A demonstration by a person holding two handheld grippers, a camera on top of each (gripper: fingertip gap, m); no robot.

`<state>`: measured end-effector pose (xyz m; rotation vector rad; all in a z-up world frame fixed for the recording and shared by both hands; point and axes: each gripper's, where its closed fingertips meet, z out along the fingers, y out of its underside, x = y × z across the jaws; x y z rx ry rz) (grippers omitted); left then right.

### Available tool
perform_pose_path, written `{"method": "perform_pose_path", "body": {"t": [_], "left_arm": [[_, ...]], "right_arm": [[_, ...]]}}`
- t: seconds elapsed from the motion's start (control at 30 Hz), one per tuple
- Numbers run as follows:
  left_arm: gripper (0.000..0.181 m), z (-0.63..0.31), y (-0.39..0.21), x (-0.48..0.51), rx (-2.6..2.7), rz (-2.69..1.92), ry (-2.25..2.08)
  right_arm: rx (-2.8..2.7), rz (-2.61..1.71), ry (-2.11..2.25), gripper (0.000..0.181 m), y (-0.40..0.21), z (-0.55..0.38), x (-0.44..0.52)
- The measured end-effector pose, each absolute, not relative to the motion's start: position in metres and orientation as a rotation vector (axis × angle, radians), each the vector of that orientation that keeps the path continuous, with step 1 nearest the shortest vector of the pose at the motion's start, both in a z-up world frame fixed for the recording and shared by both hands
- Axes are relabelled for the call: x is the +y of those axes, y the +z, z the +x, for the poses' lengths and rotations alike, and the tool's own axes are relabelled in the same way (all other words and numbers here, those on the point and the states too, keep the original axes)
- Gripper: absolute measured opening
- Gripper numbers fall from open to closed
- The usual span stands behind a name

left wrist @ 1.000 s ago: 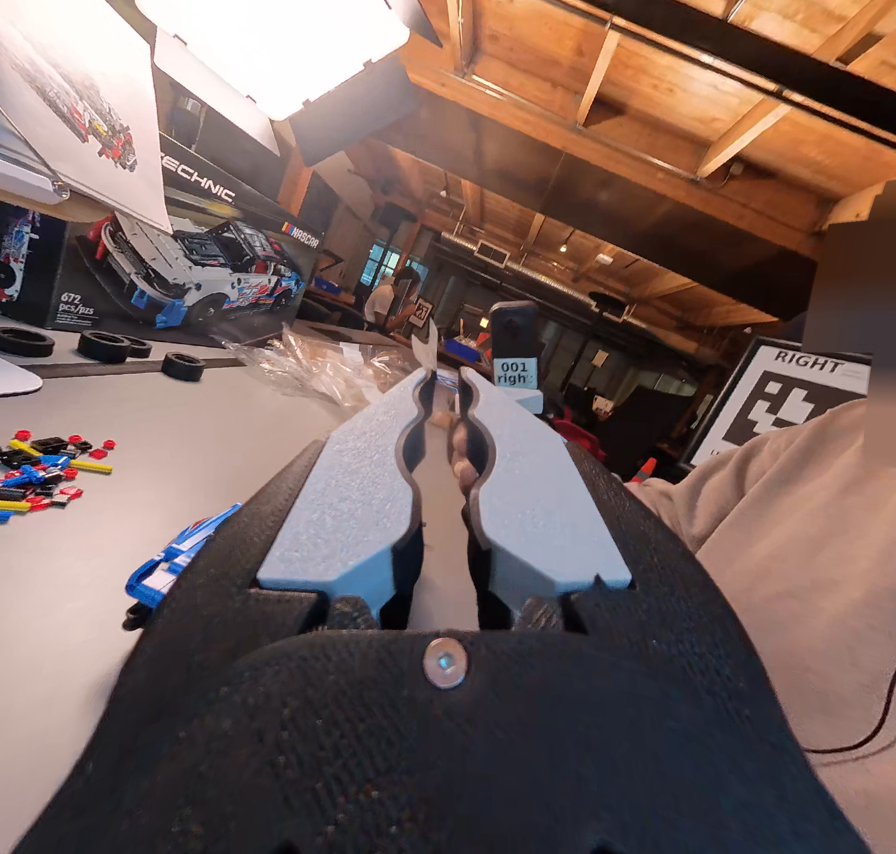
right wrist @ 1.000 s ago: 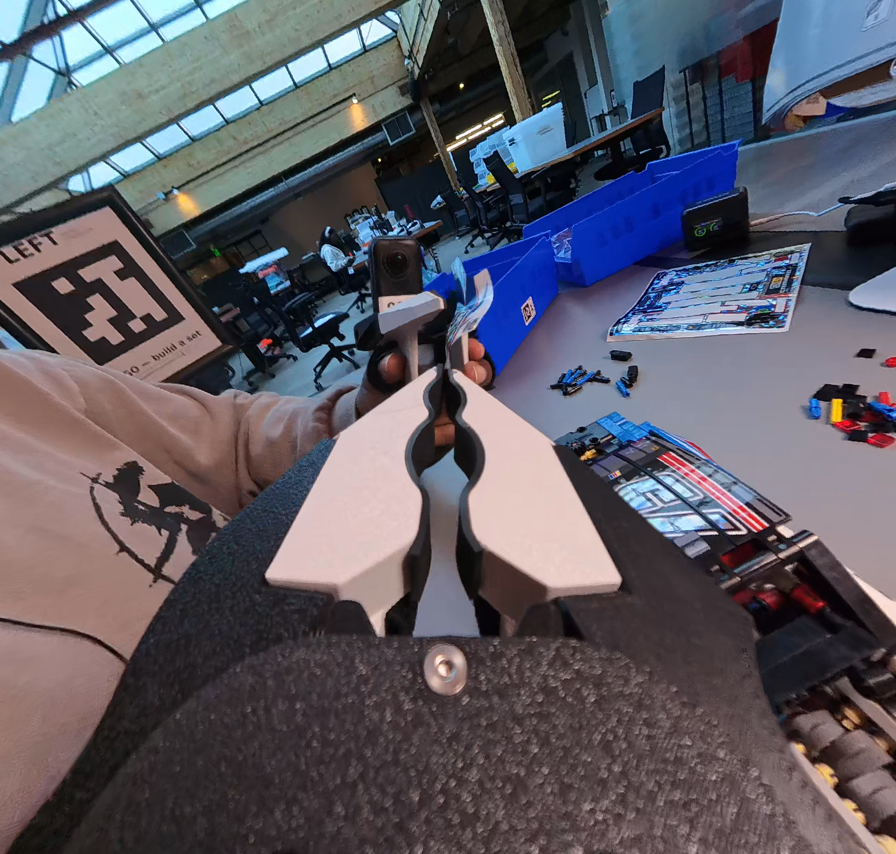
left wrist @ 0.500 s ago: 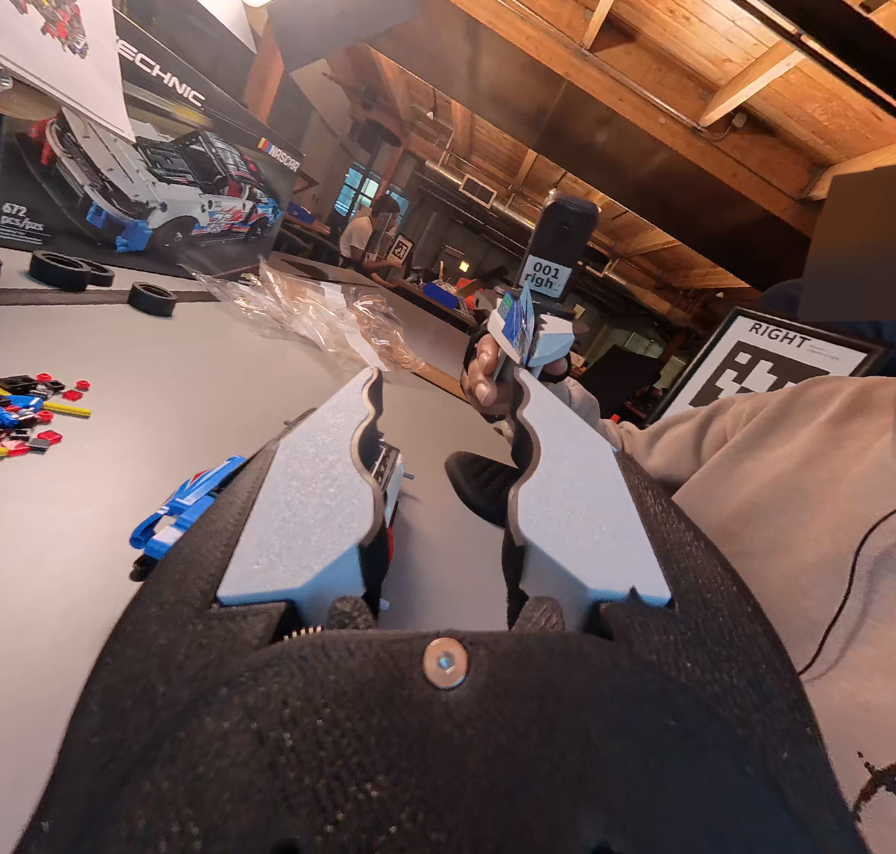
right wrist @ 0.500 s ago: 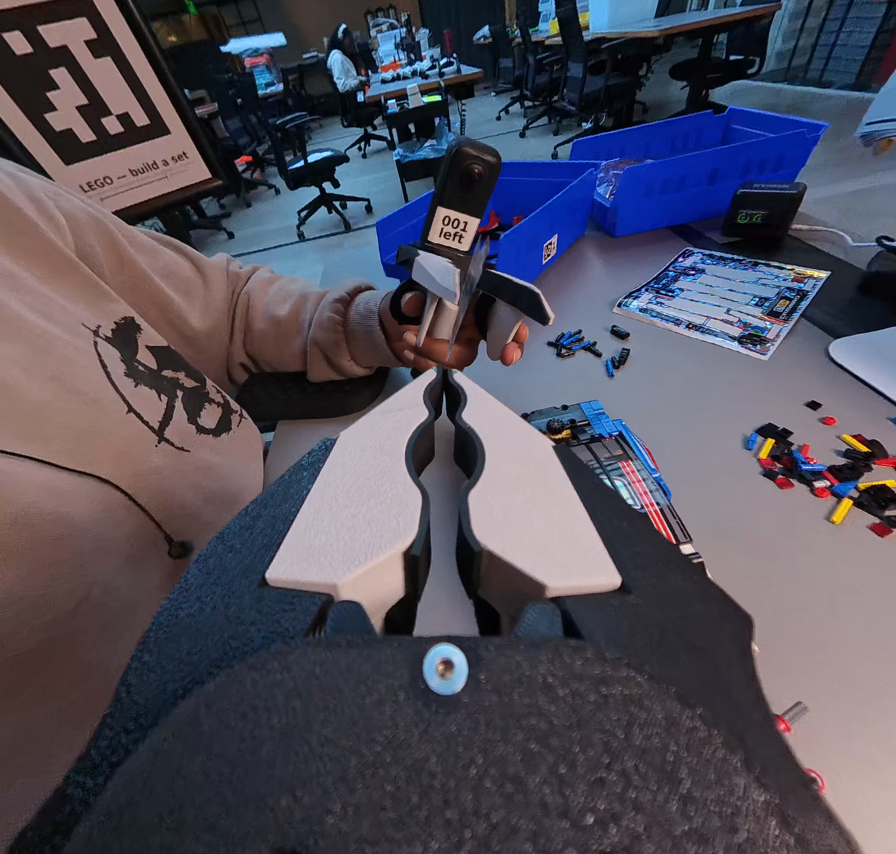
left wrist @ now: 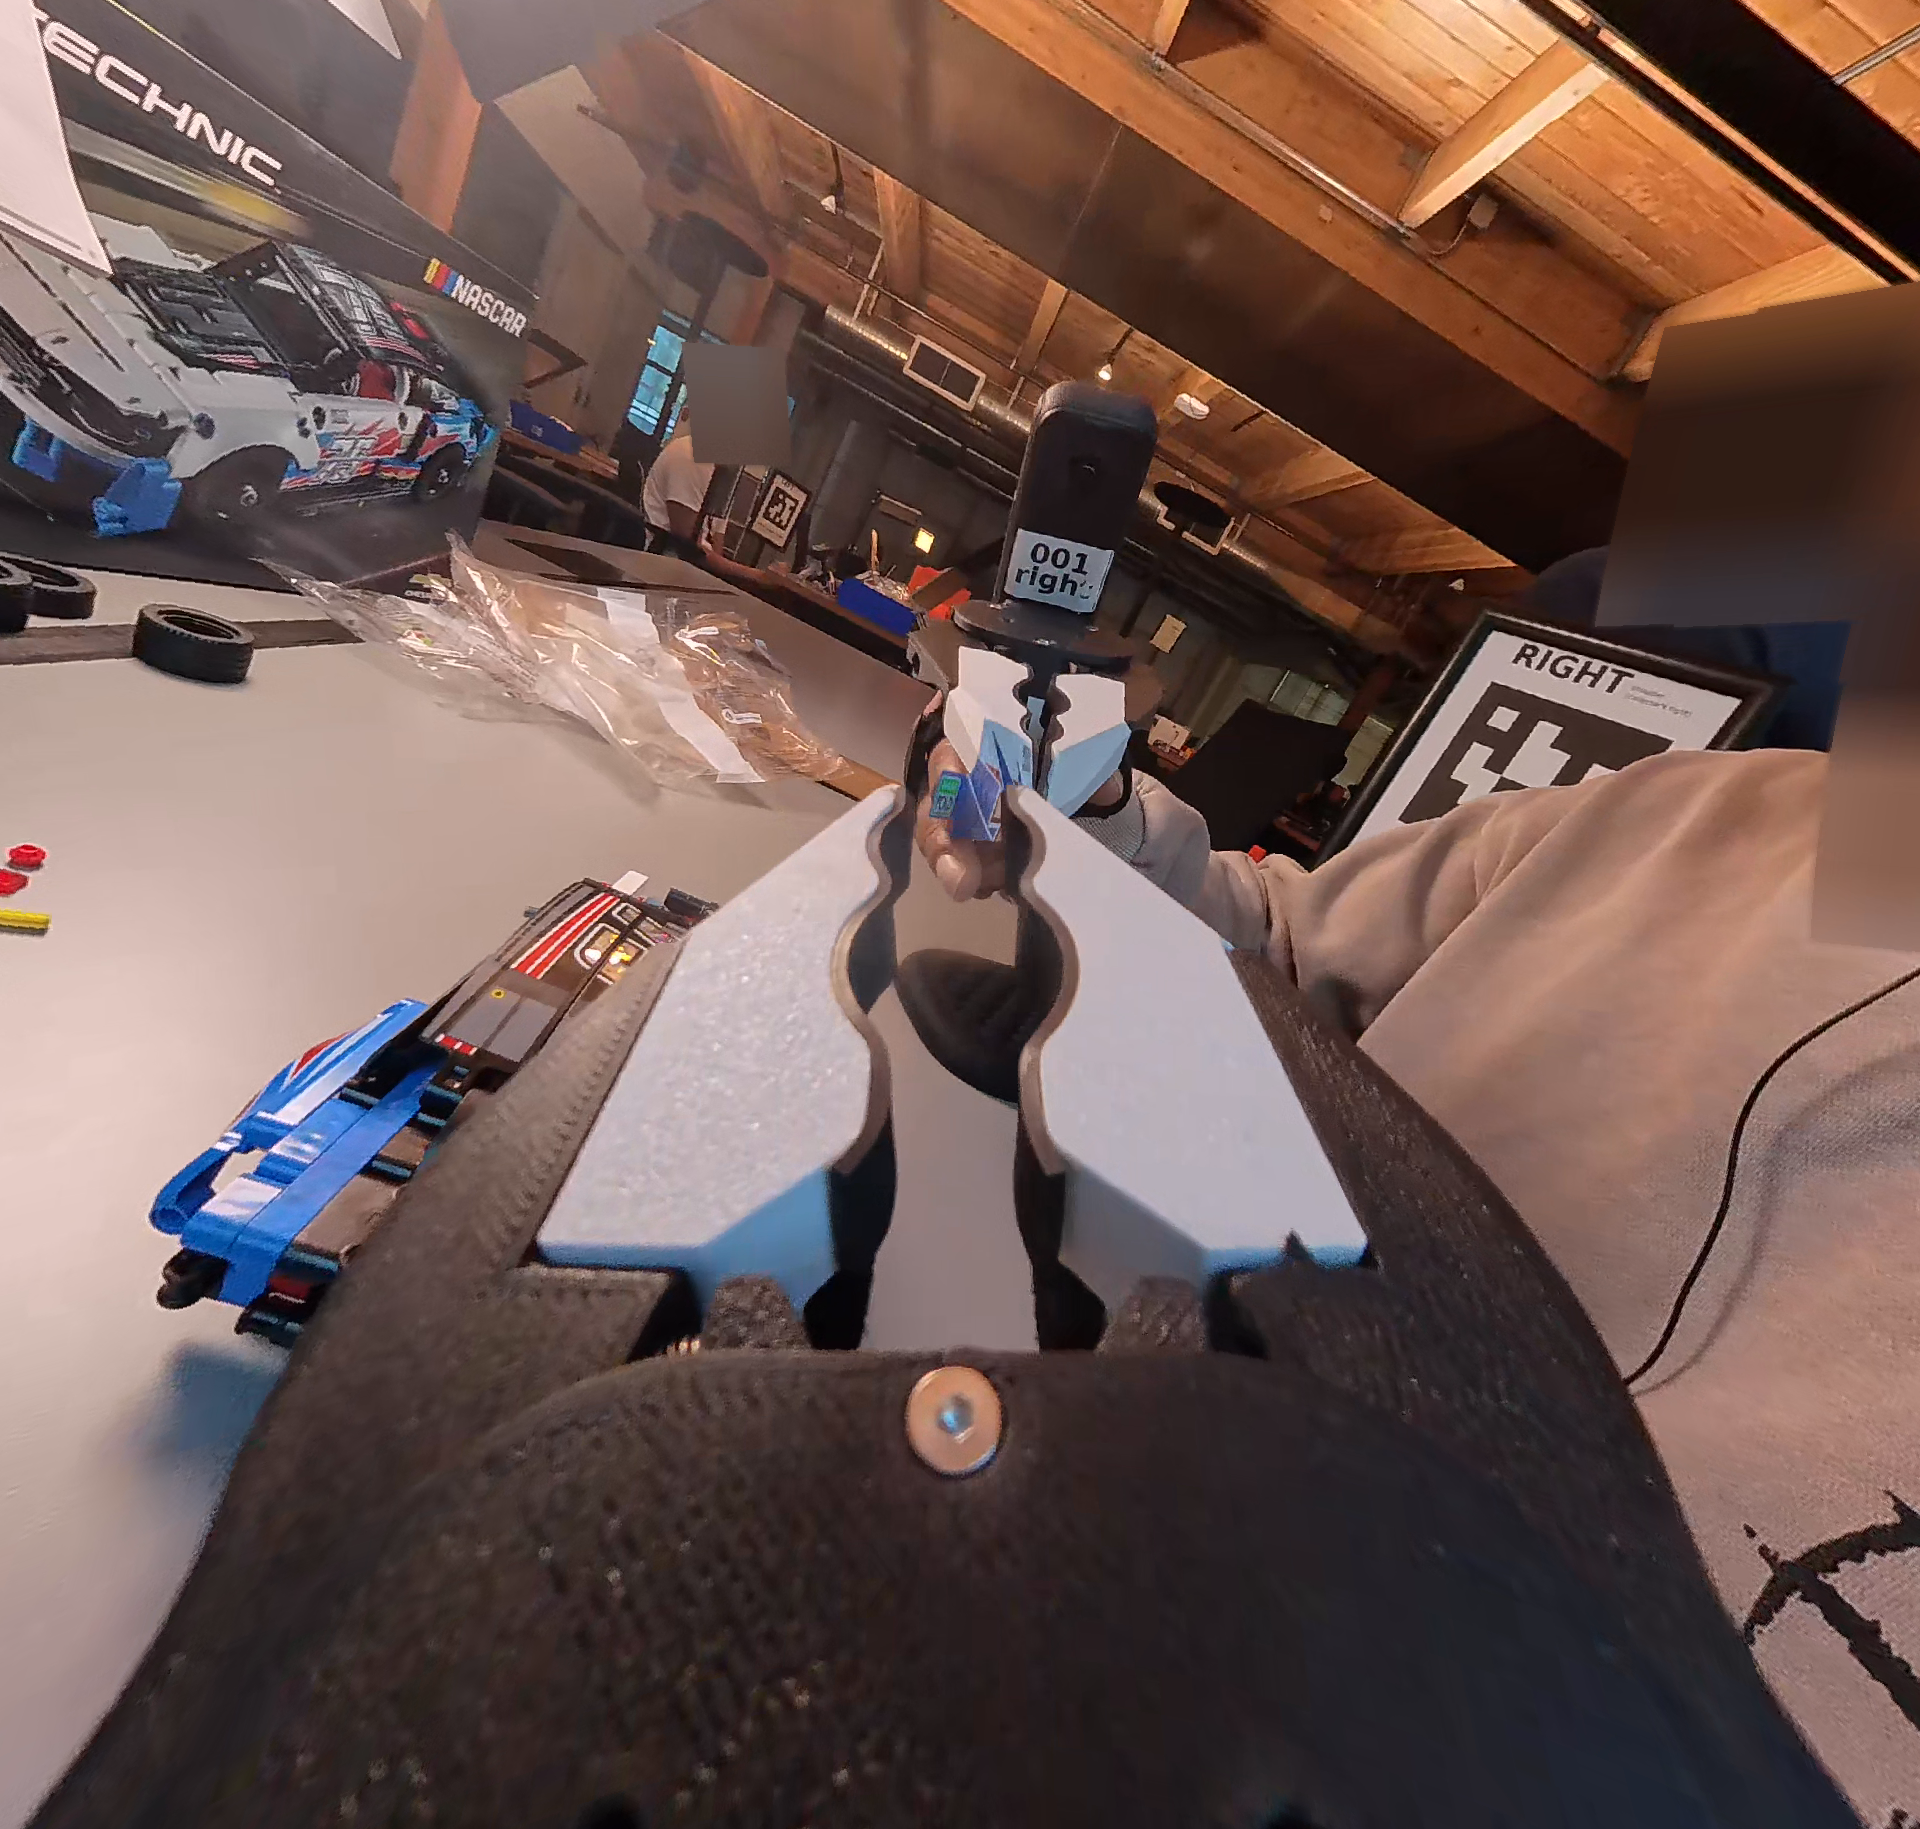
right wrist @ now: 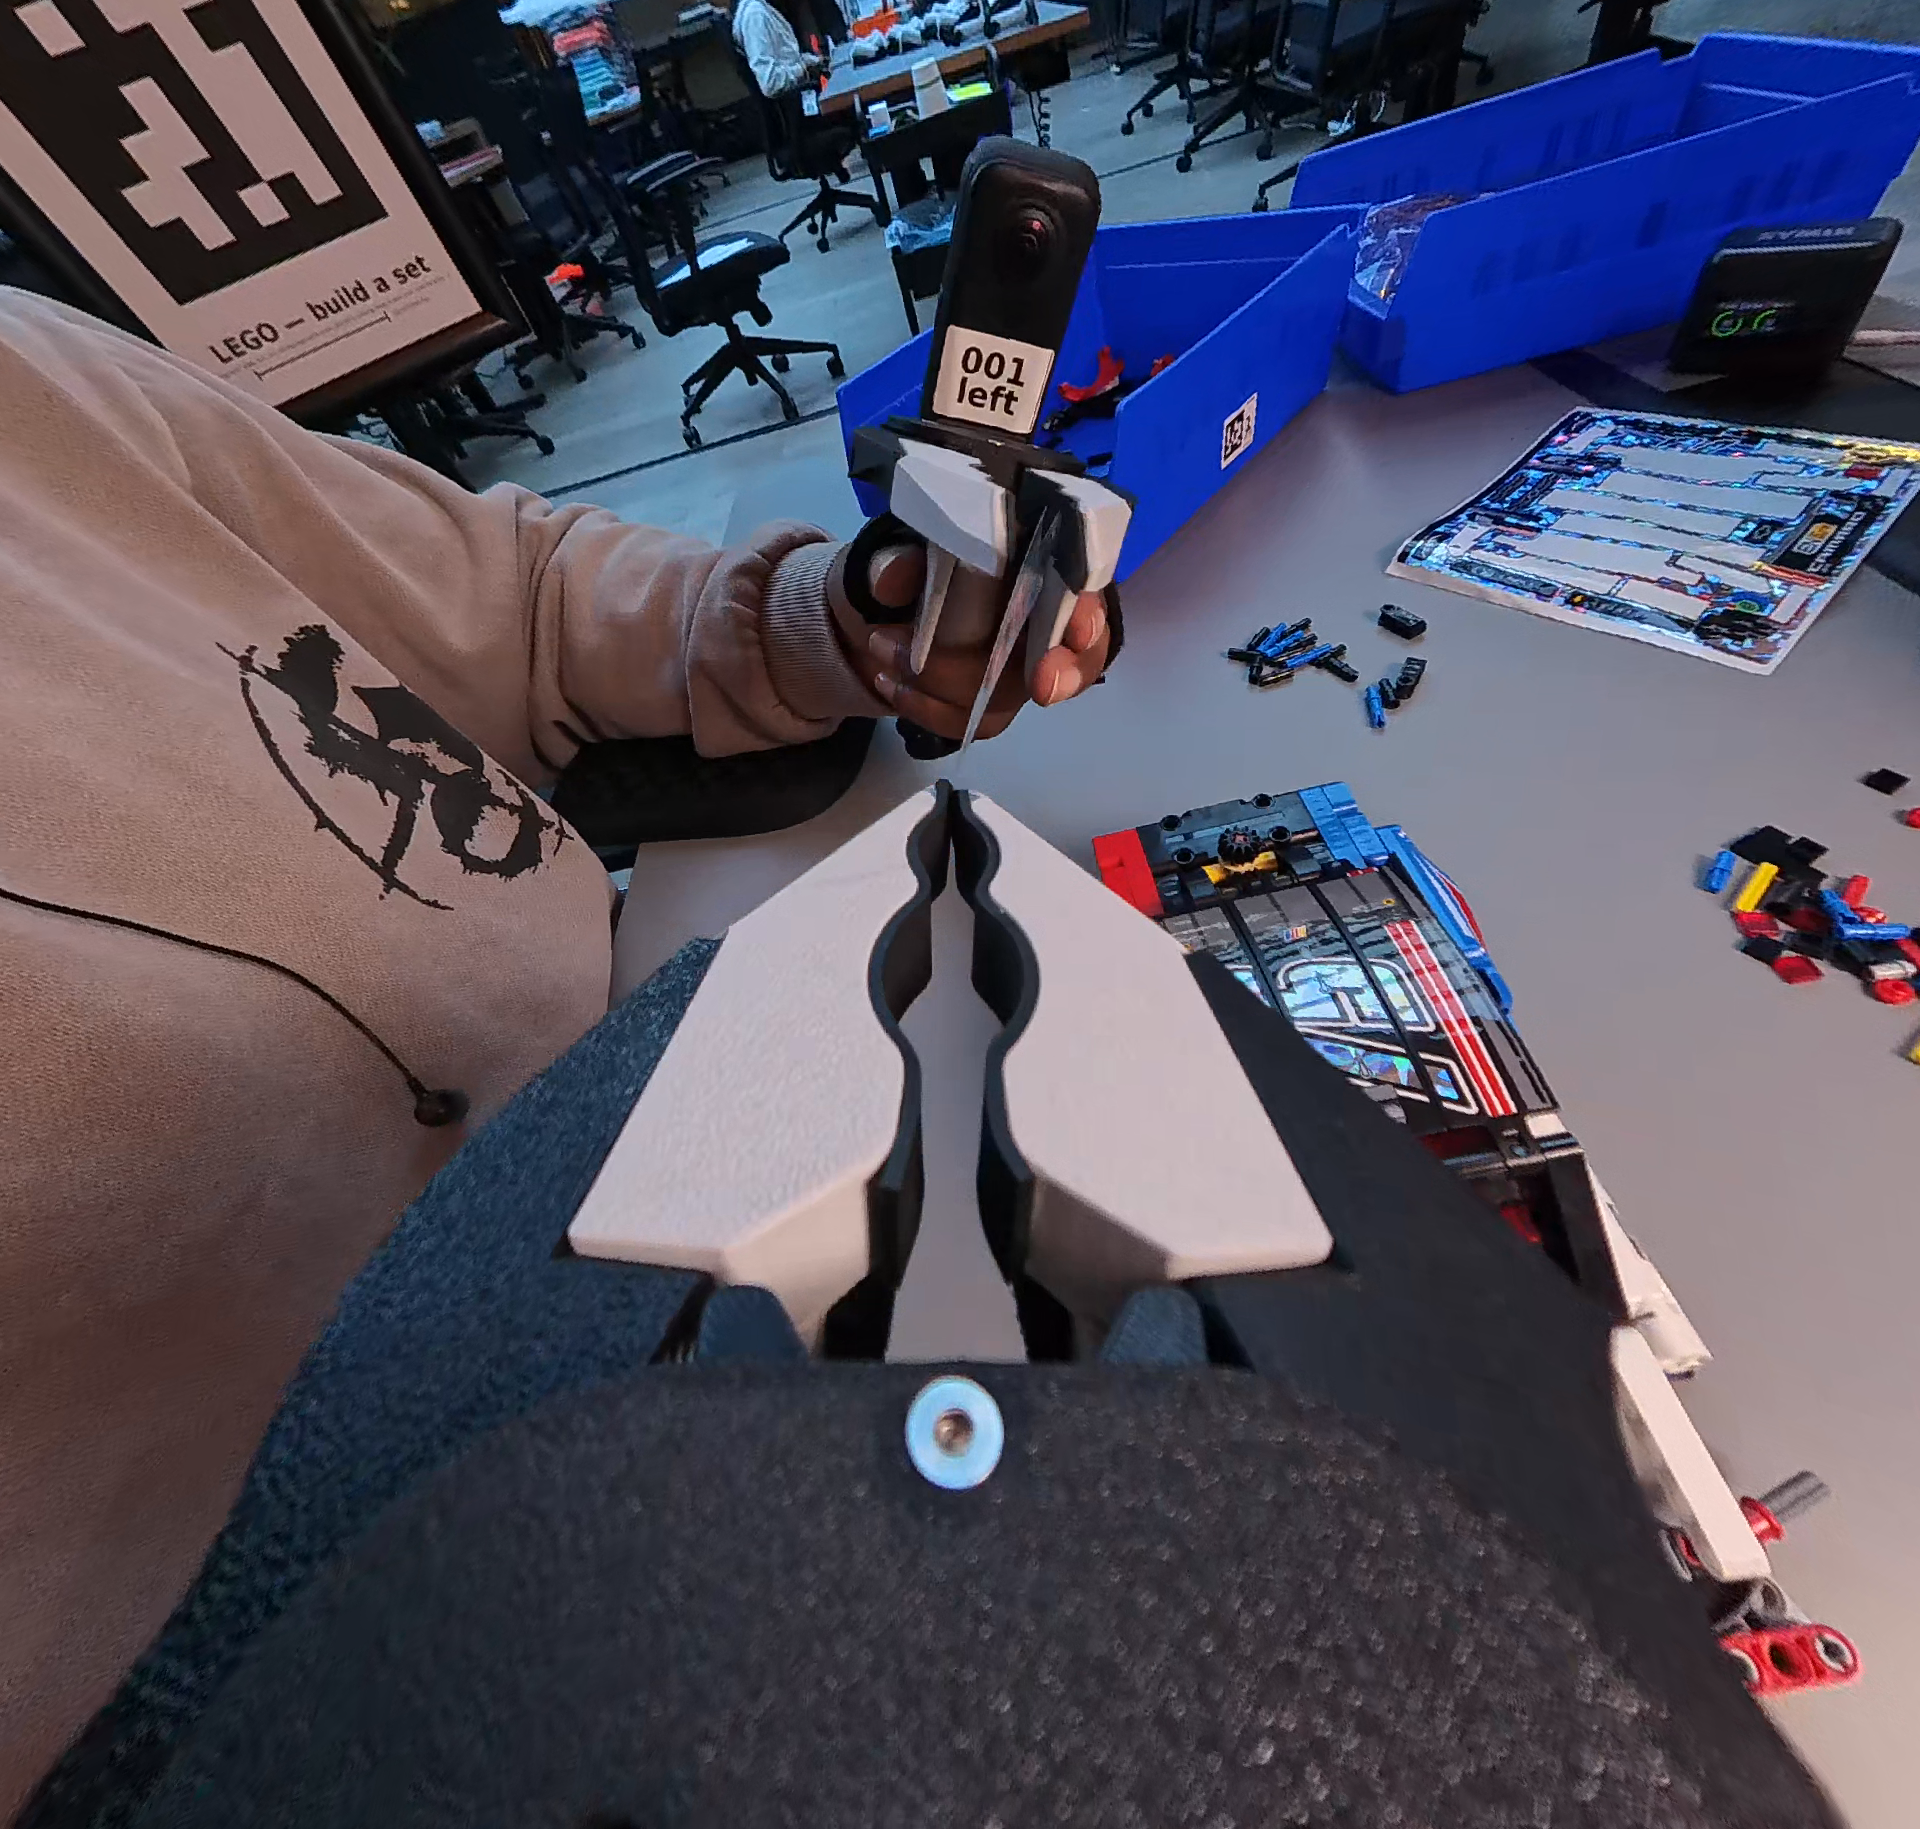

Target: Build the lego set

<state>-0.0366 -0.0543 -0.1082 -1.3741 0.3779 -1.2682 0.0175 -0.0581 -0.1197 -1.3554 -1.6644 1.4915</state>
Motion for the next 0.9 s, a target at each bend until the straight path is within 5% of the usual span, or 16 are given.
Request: {"method": "perform_pose_path", "body": {"t": [0.13, 0.8, 0.9], "left_arm": [[0.0, -0.038, -0.11, -0.053, 0.373, -1.386, -1.242], [0.0, -0.02, -0.111, -0.054, 0.337, -1.393, -1.19], [0.016, -0.022, -0.114, -0.051, 0.347, -1.423, -1.133]], "right_arm": [[-1.659, -1.369, 1.483, 0.0, -0.122, 0.019, -0.055], [-1.346, -1.404, 1.594, 0.0, -0.11, 0.031, -0.03], [-1.437, -1.425, 1.554, 0.0, -0.11, 0.038, -0.03]]}}
